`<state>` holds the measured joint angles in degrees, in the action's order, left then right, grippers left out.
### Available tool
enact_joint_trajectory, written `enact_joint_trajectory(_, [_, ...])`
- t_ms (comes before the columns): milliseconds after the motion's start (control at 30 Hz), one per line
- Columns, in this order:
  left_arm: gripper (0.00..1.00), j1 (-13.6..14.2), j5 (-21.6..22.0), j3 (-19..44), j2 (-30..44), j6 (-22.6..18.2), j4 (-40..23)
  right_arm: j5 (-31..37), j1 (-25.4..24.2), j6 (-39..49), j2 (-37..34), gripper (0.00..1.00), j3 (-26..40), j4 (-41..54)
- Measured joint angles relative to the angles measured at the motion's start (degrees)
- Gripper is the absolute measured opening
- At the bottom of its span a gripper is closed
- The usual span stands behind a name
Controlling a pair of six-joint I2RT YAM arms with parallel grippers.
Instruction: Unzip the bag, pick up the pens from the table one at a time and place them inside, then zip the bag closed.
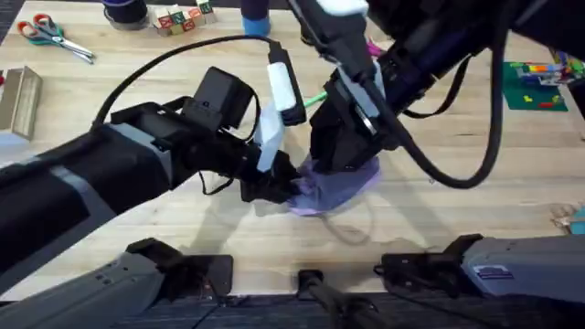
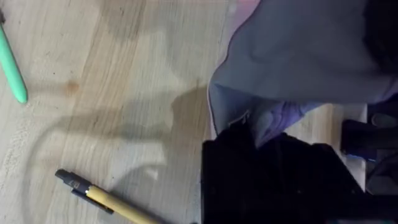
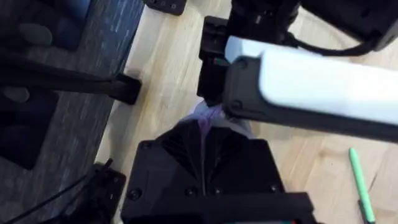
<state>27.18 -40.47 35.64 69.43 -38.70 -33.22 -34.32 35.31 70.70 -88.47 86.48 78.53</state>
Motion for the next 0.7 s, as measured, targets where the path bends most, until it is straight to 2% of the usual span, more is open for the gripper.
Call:
enact_joint_trajectory(267, [0.042,0.0,-0.02,0.0,0.0,-0.02,0.2,-0.03,1.27,0.0,0.0,0.03,0.53,-0.08])
enact_joint_trajectory(700, [0.042,0.0,-0.66,-0.02,0.0,-0.04,0.08,-0.29,6.8,-0.02,0.0,0.03,1.94,0.04])
